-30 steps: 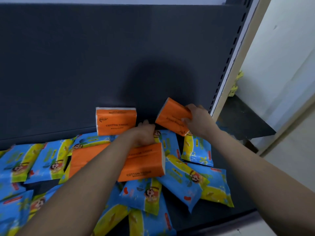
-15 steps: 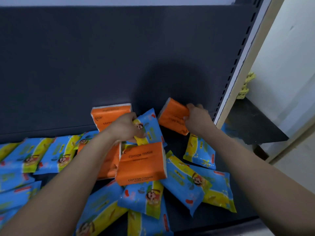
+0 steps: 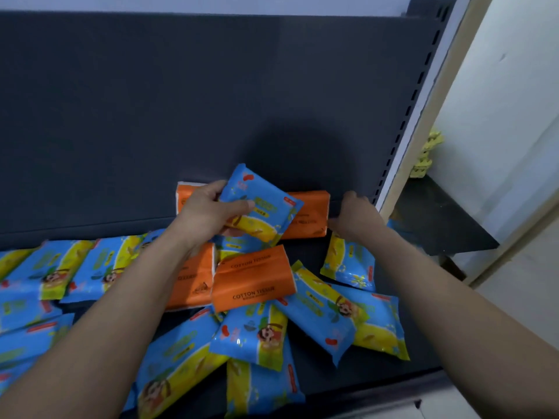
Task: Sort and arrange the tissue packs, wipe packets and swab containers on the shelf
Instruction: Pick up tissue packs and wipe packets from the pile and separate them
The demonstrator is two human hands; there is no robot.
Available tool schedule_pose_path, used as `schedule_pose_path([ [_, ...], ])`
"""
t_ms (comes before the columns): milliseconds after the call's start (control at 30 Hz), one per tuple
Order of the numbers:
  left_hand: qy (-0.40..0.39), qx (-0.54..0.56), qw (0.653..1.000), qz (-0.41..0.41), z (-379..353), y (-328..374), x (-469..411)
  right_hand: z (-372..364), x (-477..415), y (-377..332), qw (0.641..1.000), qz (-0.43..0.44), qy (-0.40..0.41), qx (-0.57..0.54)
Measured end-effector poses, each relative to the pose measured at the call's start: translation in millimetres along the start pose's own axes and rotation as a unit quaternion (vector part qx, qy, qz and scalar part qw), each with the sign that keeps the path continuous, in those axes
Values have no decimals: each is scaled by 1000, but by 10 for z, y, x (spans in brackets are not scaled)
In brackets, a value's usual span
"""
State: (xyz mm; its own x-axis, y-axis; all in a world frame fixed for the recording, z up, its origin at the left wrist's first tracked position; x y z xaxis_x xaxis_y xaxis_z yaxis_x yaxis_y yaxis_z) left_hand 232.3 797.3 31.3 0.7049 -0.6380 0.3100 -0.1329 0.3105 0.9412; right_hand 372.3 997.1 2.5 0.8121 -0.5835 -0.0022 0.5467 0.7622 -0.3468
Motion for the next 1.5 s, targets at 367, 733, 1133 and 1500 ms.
schedule_pose_path([
  [367,-29,-51,997,-54,-291,-21,94,-267,343,266,982,-120,-116,-85],
  [733,-11,6,996,-85,-351,39,118,297,534,264,980,-100,14,-172],
  [1133,19,-20,996,-79,27,15,203,651,588,-278,929,33,134,-343],
  [1500,-130,49,990,-7,126,-116,258,285,376,-924,952,148,-74,-258],
])
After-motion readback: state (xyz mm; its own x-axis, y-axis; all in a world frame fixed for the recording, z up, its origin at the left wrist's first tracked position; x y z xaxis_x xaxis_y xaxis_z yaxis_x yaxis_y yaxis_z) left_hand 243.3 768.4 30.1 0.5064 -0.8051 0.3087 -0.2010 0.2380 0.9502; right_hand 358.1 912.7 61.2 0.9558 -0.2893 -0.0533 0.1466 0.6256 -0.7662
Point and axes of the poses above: each hand's wrist, its own x-axis away from the middle knuckle, its own z-axis out of the back of the hand, y = z × x, the point moved 5 cm from there along -x, towards the middle knuckle, and after that the axes turned 15 degrees about z, right-handed, at the moved point
